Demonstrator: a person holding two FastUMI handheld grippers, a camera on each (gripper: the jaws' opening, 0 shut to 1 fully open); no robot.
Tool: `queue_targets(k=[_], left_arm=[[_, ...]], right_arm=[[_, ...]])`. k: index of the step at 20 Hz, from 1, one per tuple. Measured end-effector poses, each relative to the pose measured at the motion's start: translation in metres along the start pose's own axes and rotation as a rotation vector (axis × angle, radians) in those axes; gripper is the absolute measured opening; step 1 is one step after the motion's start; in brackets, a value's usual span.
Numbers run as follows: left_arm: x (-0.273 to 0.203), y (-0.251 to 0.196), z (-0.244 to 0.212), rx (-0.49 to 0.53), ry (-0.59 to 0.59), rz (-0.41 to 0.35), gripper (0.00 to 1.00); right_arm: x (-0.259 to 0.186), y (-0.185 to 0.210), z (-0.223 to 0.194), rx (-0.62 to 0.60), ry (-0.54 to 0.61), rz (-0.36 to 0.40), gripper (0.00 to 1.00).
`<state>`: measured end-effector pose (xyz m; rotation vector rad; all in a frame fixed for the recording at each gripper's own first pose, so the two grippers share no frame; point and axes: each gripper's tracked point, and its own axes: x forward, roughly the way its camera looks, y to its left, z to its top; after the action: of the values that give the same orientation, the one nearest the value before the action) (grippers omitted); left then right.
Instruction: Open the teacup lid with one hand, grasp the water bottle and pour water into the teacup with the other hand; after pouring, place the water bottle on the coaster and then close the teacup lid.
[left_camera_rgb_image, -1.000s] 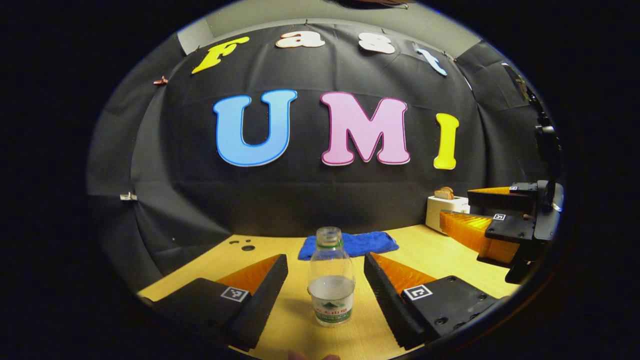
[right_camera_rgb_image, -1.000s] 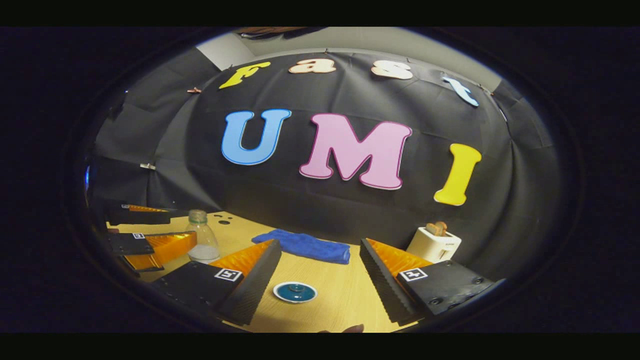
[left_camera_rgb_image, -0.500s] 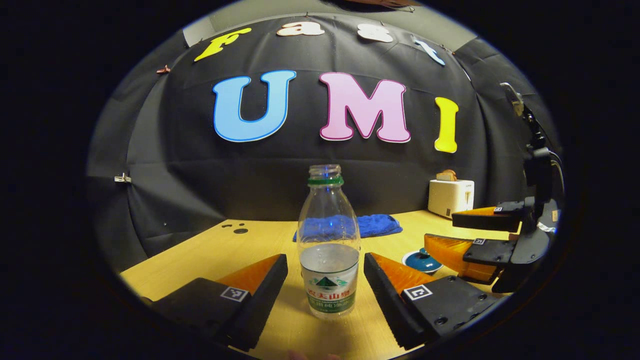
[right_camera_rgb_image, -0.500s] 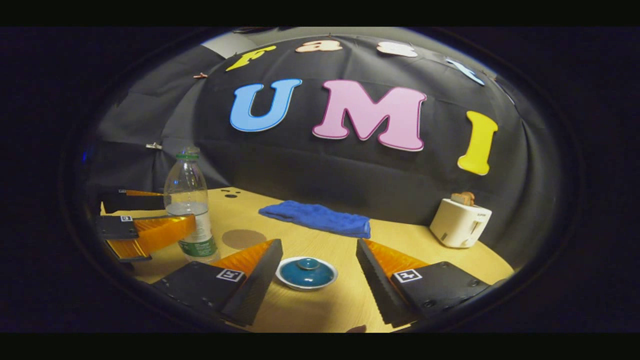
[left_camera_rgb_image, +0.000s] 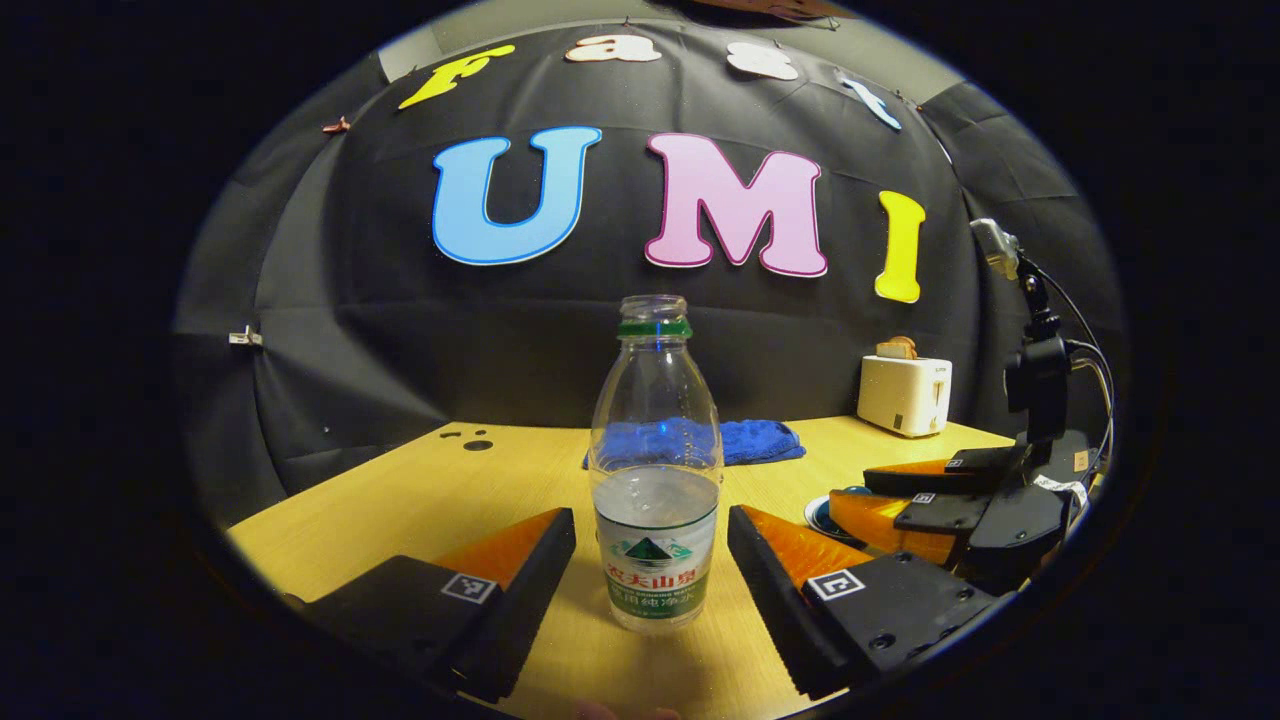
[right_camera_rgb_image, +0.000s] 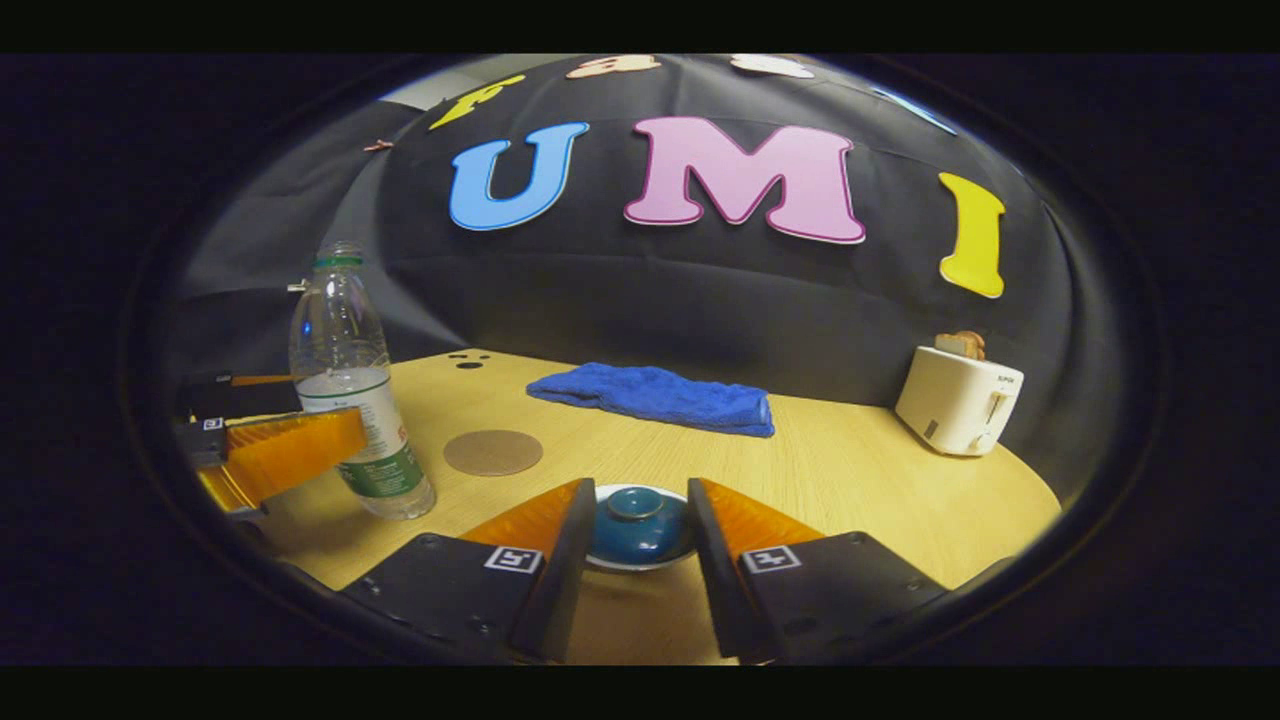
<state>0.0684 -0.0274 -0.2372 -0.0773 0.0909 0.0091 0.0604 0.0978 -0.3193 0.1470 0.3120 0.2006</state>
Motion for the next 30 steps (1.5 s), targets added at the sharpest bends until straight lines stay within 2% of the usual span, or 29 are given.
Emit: queue_targets(k=[2, 3, 4, 10, 11, 13, 14, 17, 18, 19, 20, 21, 22, 25, 26, 27, 28, 29, 30], left_arm=[[0.001, 0.001, 0.0, -0.002, 0.002, 0.007, 0.97], [0.001, -0.001, -0.001, 0.0, 0.001, 0.005, 0.97], [0.002, -0.002, -0.002, 0.008, 0.002, 0.003, 0.97], [0.005, -0.004, -0.005, 0.018, 0.007, -0.005, 0.97], [0.007, -0.004, -0.006, 0.016, 0.011, -0.003, 0.97], [0.007, -0.003, -0.007, 0.017, 0.017, 0.008, 0.96], [0.007, -0.005, -0.007, 0.014, 0.014, 0.005, 0.97], [0.007, -0.003, -0.008, 0.01, 0.02, 0.012, 0.97], [0.008, -0.006, -0.009, 0.011, 0.027, 0.018, 0.96], [0.01, -0.007, -0.012, 0.015, 0.044, 0.027, 0.93], [0.011, -0.007, -0.013, 0.019, 0.053, 0.024, 0.9], [0.012, -0.007, -0.018, 0.026, 0.066, 0.021, 0.86], [0.011, -0.006, -0.018, 0.035, 0.07, 0.024, 0.84], [0.01, -0.005, -0.016, 0.057, 0.078, 0.037, 0.78], [0.009, 0.001, -0.016, 0.084, 0.091, 0.06, 0.76], [0.008, 0.011, -0.015, 0.128, 0.103, 0.08, 0.76], [0.008, 0.018, -0.013, 0.171, 0.11, 0.096, 0.76], [0.009, 0.024, -0.012, 0.222, 0.12, 0.109, 0.76], [0.011, 0.029, -0.008, 0.278, 0.126, 0.122, 0.76]], right_arm=[[0.002, 0.004, 0.001, 0.013, -0.003, 0.016, 0.35], [0.002, 0.004, 0.001, 0.005, -0.006, 0.02, 0.36], [0.0, 0.004, 0.001, 0.008, -0.006, 0.026, 0.3], [-0.005, 0.0, 0.02, 0.005, -0.054, 0.023, 0.3], [-0.008, -0.004, 0.026, 0.005, -0.065, 0.016, 0.35], [-0.012, -0.015, 0.033, 0.006, -0.079, 0.001, 0.35], [-0.015, -0.023, 0.036, 0.003, -0.088, -0.012, 0.3], [-0.024, -0.049, 0.039, -0.018, -0.094, -0.054, 0.3], [-0.027, -0.059, 0.038, -0.025, -0.093, -0.068, 0.34], [-0.03, -0.064, 0.037, -0.025, -0.093, -0.076, 0.3], [-0.033, -0.07, 0.037, -0.025, -0.092, -0.084, 0.3], [-0.034, -0.076, 0.037, -0.024, -0.092, -0.091, 0.34], [-0.036, -0.081, 0.037, -0.023, -0.093, -0.096, 0.3], [-0.041, -0.094, 0.036, -0.022, -0.091, -0.108, 0.3], [-0.043, -0.099, 0.037, -0.02, -0.095, -0.106, 0.3], [-0.044, -0.102, 0.038, -0.022, -0.098, -0.106, 0.26], [-0.044, -0.105, 0.038, -0.024, -0.099, -0.107, 0.3], [-0.045, -0.107, 0.038, -0.025, -0.102, -0.107, 0.3], [-0.046, -0.111, 0.039, -0.025, -0.104, -0.109, 0.26]])
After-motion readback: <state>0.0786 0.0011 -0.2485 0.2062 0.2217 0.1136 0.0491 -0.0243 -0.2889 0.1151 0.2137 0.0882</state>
